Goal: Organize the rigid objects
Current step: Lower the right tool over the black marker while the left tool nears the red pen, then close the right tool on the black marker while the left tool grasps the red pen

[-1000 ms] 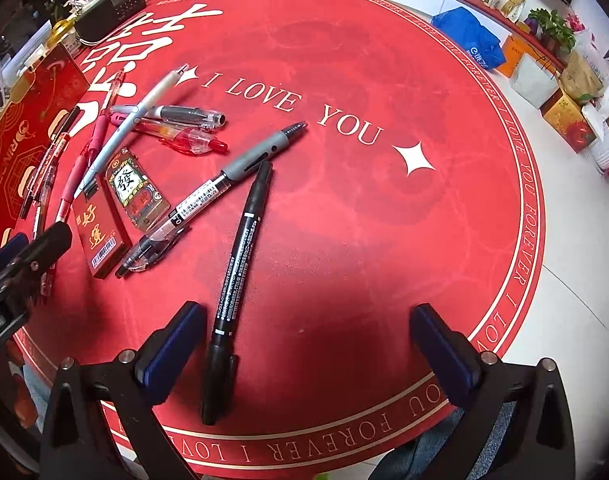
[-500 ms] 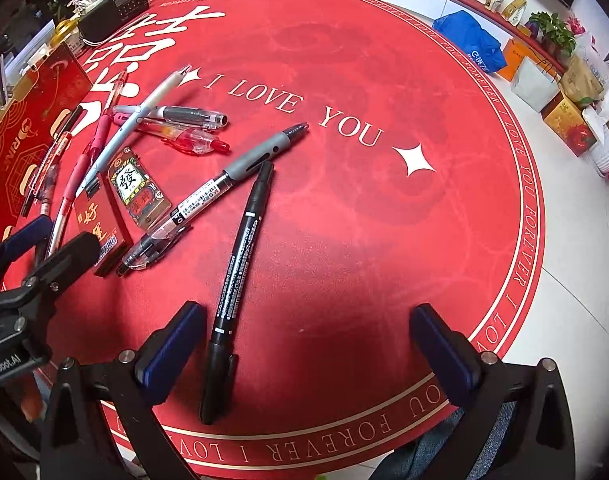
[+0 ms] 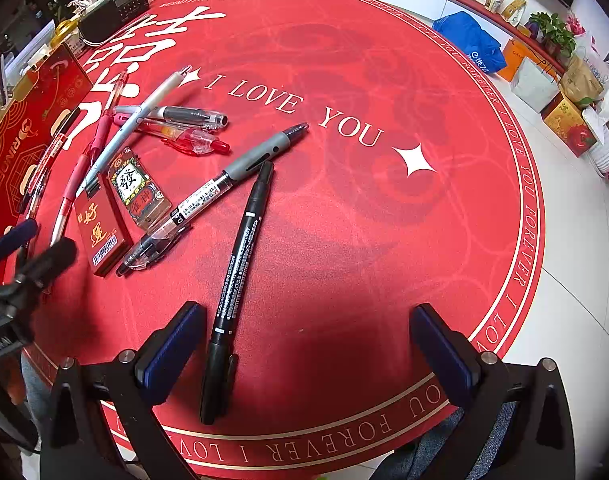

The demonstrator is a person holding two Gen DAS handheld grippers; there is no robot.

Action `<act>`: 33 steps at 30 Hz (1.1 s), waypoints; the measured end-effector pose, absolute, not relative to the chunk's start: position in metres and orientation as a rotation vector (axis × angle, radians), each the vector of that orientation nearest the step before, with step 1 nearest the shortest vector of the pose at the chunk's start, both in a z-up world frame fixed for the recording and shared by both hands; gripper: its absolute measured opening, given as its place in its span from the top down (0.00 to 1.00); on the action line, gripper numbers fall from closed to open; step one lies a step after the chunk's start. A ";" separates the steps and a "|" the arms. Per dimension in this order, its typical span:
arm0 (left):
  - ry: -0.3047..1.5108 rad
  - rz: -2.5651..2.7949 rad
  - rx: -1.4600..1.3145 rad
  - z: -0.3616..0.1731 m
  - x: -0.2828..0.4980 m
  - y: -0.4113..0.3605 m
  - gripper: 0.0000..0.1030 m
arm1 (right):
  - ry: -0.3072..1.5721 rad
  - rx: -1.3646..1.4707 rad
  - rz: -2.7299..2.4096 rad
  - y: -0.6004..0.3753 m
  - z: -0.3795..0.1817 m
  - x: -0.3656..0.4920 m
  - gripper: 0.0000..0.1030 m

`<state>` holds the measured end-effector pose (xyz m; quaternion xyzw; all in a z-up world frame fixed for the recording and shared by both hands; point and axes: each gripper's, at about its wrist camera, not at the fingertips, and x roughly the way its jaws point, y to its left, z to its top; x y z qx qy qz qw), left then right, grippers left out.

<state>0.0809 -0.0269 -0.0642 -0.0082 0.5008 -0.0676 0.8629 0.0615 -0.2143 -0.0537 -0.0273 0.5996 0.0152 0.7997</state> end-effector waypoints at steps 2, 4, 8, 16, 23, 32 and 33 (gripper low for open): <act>1.052 -0.125 0.001 -0.065 0.081 -0.033 0.00 | 1.285 -0.058 0.033 -0.215 -0.054 0.062 0.00; 1.050 -0.105 0.018 -0.067 0.082 -0.038 0.00 | 1.287 -0.058 0.033 -0.215 -0.053 0.062 0.00; 1.015 -0.081 0.040 -0.071 0.082 -0.043 0.00 | 1.292 -0.059 0.034 -0.215 -0.054 0.063 0.00; 1.005 -0.051 0.023 -0.071 0.086 -0.043 0.00 | 1.289 -0.053 0.029 -0.214 -0.054 0.063 0.00; 0.970 -0.028 0.012 -0.072 0.082 -0.045 0.00 | 1.279 -0.054 0.026 -0.214 -0.054 0.062 0.00; 0.980 0.012 -0.006 -0.071 0.084 -0.047 0.00 | 1.282 -0.062 0.032 -0.208 -0.054 0.064 0.00; 0.985 0.022 -0.010 -0.071 0.084 -0.048 0.00 | 1.280 -0.067 0.033 -0.207 -0.053 0.064 0.00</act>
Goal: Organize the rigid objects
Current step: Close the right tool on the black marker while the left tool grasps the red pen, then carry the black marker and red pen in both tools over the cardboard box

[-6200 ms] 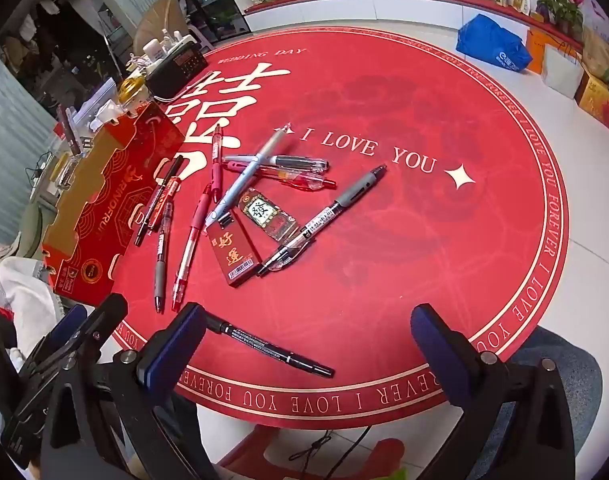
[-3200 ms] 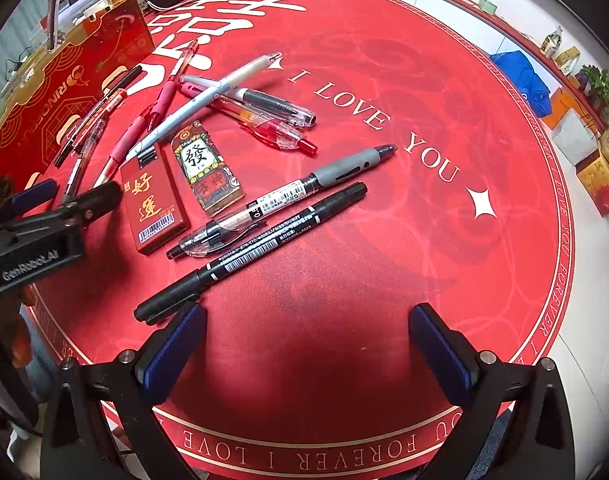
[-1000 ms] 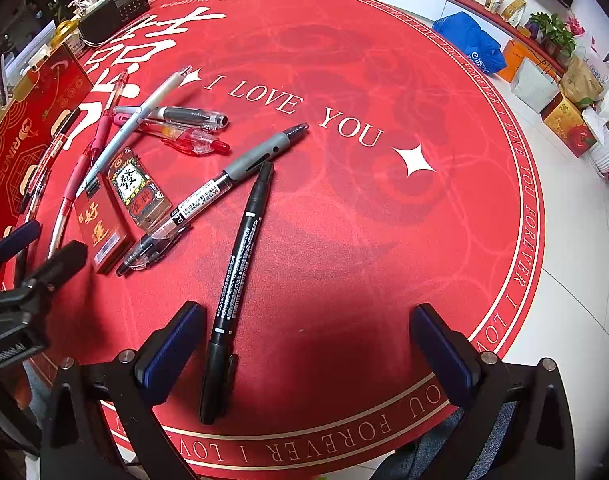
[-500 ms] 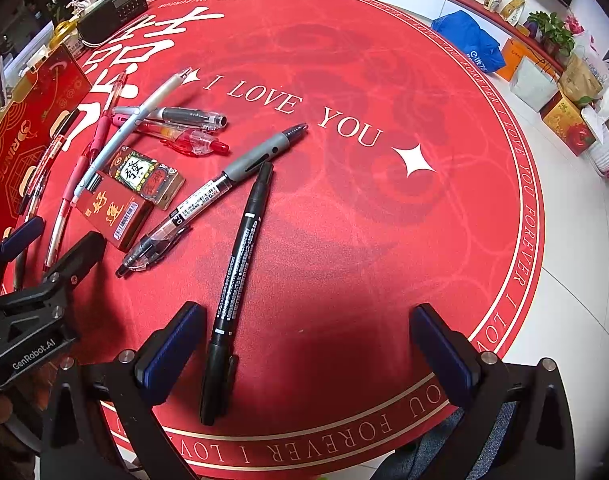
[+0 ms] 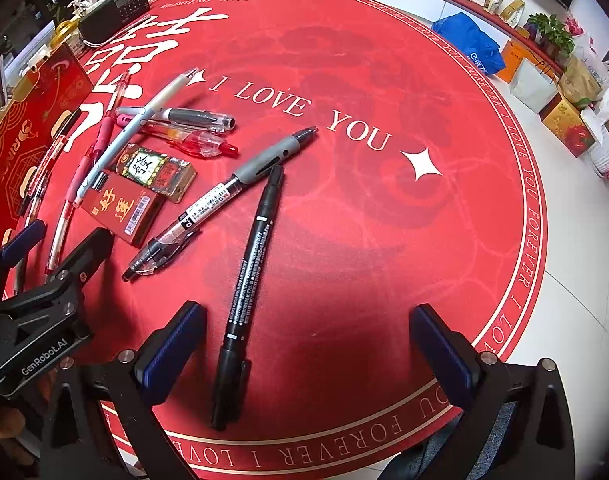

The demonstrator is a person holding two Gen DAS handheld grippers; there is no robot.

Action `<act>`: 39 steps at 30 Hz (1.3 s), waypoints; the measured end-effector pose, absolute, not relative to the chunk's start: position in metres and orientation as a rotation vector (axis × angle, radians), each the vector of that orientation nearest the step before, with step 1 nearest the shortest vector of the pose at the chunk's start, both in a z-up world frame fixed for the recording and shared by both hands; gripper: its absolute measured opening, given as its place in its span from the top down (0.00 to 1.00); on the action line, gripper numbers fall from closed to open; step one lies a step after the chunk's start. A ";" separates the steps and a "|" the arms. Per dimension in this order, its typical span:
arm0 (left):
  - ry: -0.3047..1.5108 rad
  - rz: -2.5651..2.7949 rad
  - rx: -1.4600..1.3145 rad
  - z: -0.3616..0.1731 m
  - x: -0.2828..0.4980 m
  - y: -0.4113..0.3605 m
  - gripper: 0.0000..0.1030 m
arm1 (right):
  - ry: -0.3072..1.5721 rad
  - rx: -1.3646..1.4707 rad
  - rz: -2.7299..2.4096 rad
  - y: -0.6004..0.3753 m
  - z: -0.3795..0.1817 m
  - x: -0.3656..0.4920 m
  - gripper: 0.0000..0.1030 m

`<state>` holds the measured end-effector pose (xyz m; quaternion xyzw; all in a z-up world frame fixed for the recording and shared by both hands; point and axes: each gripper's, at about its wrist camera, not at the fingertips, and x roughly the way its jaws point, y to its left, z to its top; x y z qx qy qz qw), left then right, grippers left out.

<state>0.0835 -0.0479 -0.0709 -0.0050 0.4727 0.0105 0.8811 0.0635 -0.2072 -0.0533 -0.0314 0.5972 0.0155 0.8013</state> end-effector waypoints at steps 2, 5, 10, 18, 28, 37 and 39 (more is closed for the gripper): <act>1.001 0.039 -0.019 -0.071 0.084 -0.048 0.00 | 1.275 -0.070 0.038 -0.206 -0.052 0.063 0.01; 1.019 0.052 -0.029 -0.070 0.087 -0.049 0.00 | 1.263 -0.093 0.072 -0.199 -0.047 0.060 0.13; 1.028 0.038 -0.028 -0.067 0.085 -0.053 0.13 | 1.265 -0.136 0.133 -0.183 -0.037 0.057 0.59; 1.063 -0.049 -0.107 -0.055 0.078 -0.041 0.88 | 1.267 -0.070 0.170 -0.188 -0.037 0.051 0.90; 0.953 -0.038 -0.126 -0.019 0.053 -0.027 0.88 | 1.168 0.032 0.204 -0.198 -0.003 0.039 0.90; 0.902 -0.034 -0.141 -0.004 0.050 -0.022 0.88 | 1.106 0.044 0.220 -0.189 0.025 0.039 0.90; 0.887 -0.028 -0.148 0.002 0.049 -0.018 0.88 | 1.098 0.044 0.226 -0.186 0.029 0.040 0.90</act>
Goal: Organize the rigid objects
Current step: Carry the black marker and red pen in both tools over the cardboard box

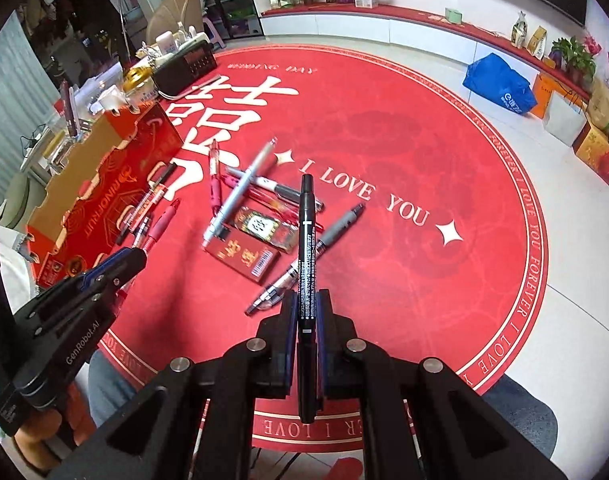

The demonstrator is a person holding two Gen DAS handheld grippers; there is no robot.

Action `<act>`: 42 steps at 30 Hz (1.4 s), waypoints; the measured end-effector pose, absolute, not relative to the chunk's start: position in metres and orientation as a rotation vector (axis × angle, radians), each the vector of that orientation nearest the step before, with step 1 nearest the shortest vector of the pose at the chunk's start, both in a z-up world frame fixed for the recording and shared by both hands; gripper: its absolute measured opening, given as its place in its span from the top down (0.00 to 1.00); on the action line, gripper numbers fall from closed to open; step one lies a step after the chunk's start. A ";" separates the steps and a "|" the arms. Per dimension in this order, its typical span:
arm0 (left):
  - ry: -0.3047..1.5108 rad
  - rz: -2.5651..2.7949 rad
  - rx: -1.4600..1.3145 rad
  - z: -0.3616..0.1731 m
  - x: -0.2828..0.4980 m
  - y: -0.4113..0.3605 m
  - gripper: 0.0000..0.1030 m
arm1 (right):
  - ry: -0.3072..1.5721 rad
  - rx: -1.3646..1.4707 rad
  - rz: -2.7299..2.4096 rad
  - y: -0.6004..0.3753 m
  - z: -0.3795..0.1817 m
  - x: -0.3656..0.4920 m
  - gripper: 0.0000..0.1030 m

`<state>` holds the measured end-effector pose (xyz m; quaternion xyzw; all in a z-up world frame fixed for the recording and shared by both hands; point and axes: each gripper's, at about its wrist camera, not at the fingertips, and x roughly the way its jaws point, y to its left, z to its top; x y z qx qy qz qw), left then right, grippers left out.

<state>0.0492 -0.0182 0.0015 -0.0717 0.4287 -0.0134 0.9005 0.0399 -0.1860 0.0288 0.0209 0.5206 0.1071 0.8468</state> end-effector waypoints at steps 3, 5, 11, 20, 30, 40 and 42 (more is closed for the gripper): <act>0.853 -0.012 -0.152 0.014 0.046 -0.013 0.88 | 1.078 0.035 0.239 -0.177 0.037 0.042 0.90; 0.829 0.000 -0.156 0.024 0.045 -0.008 0.88 | 1.065 0.026 0.254 -0.169 0.044 0.044 0.90; 0.735 0.058 -0.176 0.061 0.041 0.022 0.88 | 1.007 -0.017 0.330 -0.129 0.070 0.057 0.90; 0.663 0.224 -0.194 0.085 0.040 0.094 0.88 | 0.944 -0.101 0.511 -0.031 0.102 0.085 0.90; 0.668 0.407 -0.210 0.077 0.052 0.176 0.88 | 0.955 -0.144 0.673 0.076 0.100 0.109 0.90; 0.720 0.462 -0.224 0.053 0.070 0.211 0.89 | 1.012 -0.152 0.706 0.123 0.080 0.134 0.90; 0.733 0.467 -0.230 0.048 0.073 0.214 0.89 | 1.023 -0.155 0.705 0.125 0.076 0.136 0.90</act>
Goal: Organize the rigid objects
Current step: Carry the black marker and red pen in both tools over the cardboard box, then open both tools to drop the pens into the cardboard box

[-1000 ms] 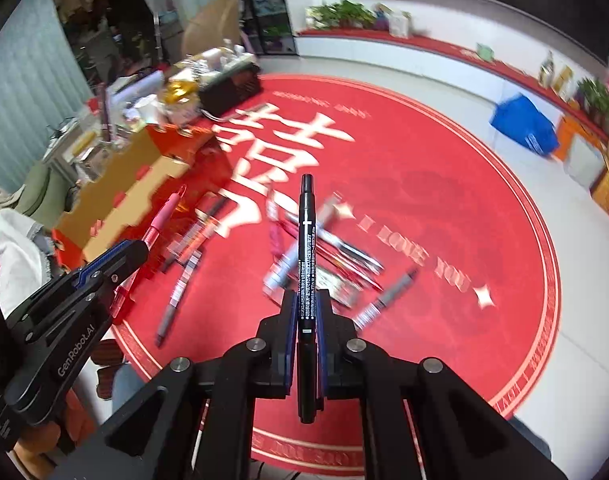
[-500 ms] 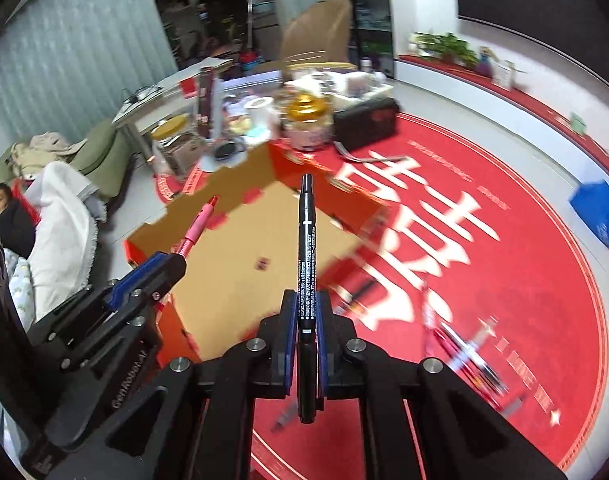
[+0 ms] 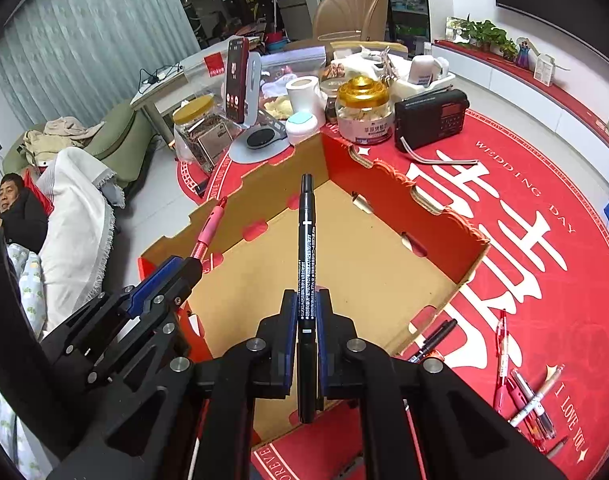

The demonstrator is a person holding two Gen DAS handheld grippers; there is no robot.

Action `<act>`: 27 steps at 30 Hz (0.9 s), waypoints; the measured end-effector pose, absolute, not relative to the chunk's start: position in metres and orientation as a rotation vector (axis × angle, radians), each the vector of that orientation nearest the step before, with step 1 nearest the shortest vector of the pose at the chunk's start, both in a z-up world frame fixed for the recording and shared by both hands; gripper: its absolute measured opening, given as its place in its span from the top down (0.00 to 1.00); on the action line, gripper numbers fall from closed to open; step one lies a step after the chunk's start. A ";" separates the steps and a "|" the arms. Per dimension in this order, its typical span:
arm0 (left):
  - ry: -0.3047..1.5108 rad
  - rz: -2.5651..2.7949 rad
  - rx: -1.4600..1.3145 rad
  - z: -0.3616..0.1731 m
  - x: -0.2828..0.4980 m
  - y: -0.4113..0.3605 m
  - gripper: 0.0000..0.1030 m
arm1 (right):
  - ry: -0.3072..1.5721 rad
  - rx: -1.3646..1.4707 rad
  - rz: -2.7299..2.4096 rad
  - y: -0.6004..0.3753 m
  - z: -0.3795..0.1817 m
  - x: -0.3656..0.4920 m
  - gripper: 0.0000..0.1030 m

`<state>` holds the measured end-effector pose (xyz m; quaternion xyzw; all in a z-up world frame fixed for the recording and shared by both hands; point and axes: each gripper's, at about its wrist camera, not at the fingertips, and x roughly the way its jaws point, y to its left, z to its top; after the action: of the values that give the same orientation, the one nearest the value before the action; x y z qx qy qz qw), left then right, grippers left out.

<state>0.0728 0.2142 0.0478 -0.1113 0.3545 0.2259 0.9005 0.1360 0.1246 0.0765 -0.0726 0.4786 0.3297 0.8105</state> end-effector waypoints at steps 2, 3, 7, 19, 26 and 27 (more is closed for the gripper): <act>0.745 0.469 -0.232 0.043 0.075 0.215 0.89 | 1.035 -0.162 0.701 0.127 0.071 0.139 0.90; 0.748 0.468 -0.231 0.042 0.076 0.215 0.89 | 1.042 -0.165 0.698 0.129 0.067 0.141 0.90; 0.763 0.465 -0.232 0.036 0.083 0.217 0.89 | 1.062 -0.171 0.684 0.131 0.059 0.148 0.90; 0.822 0.460 -0.220 0.019 0.104 0.220 0.89 | 1.098 -0.200 0.671 0.144 0.038 0.162 0.90; 0.903 0.443 -0.189 0.009 0.115 0.217 0.51 | 1.170 -0.195 0.657 0.143 0.014 0.175 0.90; 0.910 0.471 -0.186 0.010 0.115 0.218 0.33 | 1.188 -0.194 0.666 0.143 0.011 0.176 0.87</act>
<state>0.1147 0.2183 0.0100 -0.0887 0.4348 0.2251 0.8674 0.1765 0.1428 0.0108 -0.0897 0.5483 0.3072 0.7726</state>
